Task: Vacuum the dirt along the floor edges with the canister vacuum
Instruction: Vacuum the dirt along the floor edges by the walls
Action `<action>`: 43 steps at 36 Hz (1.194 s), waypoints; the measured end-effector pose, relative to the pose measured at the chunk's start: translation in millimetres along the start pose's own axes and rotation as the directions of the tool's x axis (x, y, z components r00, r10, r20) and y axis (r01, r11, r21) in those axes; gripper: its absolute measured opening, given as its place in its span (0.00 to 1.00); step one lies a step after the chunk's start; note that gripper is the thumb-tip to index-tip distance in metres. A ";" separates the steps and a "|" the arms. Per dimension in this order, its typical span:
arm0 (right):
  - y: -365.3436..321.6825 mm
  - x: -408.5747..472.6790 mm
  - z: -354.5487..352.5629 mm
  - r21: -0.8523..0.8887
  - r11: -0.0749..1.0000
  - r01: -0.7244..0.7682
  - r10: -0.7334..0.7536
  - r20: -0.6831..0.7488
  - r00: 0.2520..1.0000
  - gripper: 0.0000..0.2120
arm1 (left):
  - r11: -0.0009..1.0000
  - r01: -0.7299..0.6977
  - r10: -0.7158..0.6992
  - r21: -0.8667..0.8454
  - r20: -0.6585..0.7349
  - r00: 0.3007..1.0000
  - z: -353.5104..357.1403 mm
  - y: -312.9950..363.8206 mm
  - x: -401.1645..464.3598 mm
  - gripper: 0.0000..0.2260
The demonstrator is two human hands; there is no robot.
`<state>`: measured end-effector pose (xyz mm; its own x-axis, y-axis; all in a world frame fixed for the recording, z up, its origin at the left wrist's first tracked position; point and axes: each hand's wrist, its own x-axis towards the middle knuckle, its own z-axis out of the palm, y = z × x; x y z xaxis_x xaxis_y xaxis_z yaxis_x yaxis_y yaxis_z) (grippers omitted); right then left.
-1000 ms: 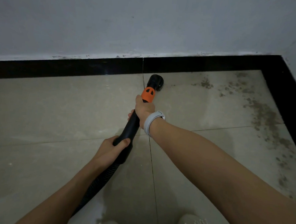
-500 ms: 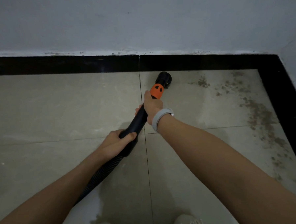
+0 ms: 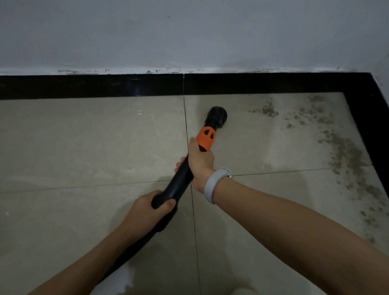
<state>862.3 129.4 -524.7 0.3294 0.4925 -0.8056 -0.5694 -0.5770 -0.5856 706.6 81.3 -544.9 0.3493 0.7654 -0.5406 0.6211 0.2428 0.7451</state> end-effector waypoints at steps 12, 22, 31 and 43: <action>10.1 -8.8 54.2 -0.093 0.995 0.021 -0.005 0.169 0.986 0.14 | 0.996 0.053 -0.064 -0.067 -0.172 0.983 -32.9 -17.1 -17.5 0.10; 18.7 -3.4 41.5 -0.060 0.998 -0.003 0.010 0.102 0.995 0.14 | 1.000 0.001 -0.002 -0.015 -0.101 0.995 -27.0 -28.7 -10.8 0.03; 12.2 -4.0 -11.8 0.024 1.000 0.017 -0.016 -0.047 0.999 0.14 | 0.997 -0.073 0.069 0.039 0.088 0.994 1.4 -12.7 4.8 0.05; -24.3 -0.2 -40.3 0.086 0.996 -0.015 0.030 -0.175 0.984 0.16 | 0.991 -0.128 0.115 0.042 0.235 0.965 8.0 29.3 25.9 0.10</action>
<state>906.5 117.0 -514.0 0.4390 0.3535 -0.8260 -0.6371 -0.5257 -0.5636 739.4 103.6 -540.2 0.5736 0.6262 -0.5281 0.6001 0.1175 0.7913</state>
